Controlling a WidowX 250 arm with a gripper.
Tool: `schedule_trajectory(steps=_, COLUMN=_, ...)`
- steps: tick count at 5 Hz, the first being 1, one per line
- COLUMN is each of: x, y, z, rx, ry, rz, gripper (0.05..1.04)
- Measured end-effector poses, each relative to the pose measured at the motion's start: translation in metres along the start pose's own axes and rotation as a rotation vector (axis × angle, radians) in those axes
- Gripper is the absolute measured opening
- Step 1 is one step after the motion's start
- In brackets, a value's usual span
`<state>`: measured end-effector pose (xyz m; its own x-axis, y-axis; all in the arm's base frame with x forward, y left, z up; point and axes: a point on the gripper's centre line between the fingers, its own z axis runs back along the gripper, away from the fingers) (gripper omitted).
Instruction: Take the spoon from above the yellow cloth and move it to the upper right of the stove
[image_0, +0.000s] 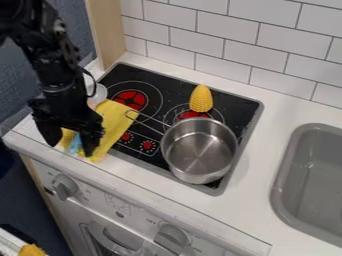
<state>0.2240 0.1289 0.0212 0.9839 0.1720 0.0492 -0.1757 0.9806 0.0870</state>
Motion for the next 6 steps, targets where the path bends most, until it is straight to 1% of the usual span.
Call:
schedule_trajectory(steps=1, x=0.002, y=-0.001, z=-0.004, rx=0.004, ry=0.009, rz=-0.006, gripper=0.949)
schedule_trajectory(steps=2, x=0.003, y=-0.001, z=-0.007, rx=0.002, ry=0.022, rz=0.000, gripper=0.700)
schedule_trajectory(steps=3, x=0.003, y=-0.001, z=-0.009, rx=0.001, ry=0.032, rz=0.002, gripper=0.574)
schedule_trajectory(steps=4, x=0.003, y=0.000, z=-0.010, rx=0.003, ry=0.037, rz=0.005, gripper=0.388)
schedule_trajectory(steps=5, x=0.004, y=-0.002, z=-0.008, rx=-0.014, ry=0.043, rz=0.000, gripper=0.324)
schedule_trajectory(steps=6, x=0.010, y=-0.002, z=0.017, rx=-0.026, ry=-0.007, rz=0.003, gripper=0.324)
